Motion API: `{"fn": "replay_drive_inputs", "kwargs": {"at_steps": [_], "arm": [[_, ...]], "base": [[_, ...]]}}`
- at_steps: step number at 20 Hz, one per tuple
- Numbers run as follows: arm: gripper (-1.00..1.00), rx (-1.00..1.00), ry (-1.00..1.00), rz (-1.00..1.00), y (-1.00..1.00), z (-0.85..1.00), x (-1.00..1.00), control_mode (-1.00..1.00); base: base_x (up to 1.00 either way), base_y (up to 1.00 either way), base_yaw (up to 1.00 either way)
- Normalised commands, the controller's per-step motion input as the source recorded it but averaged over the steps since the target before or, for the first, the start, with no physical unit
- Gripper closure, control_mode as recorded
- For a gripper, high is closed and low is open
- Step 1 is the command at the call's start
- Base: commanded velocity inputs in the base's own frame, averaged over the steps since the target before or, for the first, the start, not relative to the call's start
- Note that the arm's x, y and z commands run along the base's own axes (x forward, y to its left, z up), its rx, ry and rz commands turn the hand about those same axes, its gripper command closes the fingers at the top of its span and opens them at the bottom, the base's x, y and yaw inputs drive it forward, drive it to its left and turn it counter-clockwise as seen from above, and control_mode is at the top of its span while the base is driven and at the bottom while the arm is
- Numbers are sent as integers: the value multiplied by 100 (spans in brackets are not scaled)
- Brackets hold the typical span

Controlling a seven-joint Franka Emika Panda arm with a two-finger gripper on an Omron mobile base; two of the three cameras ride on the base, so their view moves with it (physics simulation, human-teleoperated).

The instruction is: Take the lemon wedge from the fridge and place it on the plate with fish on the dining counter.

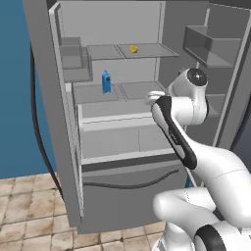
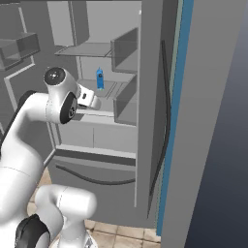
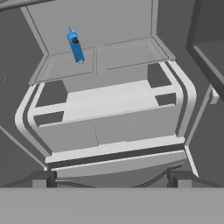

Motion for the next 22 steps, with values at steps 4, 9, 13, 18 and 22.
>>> {"fn": "replay_drive_inputs", "kwargs": {"at_steps": [4, 9, 13, 18, 22], "arm": [[-100, 0, 0, 0, 0, 0, 0, -100], [-100, 0, 0, 0, 3, 0, -3, -100], [-100, 0, 0, 0, 11, -2, -8, 100], [-100, 0, 0, 0, 0, 0, 0, 100], [-100, 0, 0, 0, 0, 0, 0, 100]], "base": [[0, 0, 0], [0, 0, 0], [-7, 53, 0], [25, 32, -4], [51, 8, -5]]}}
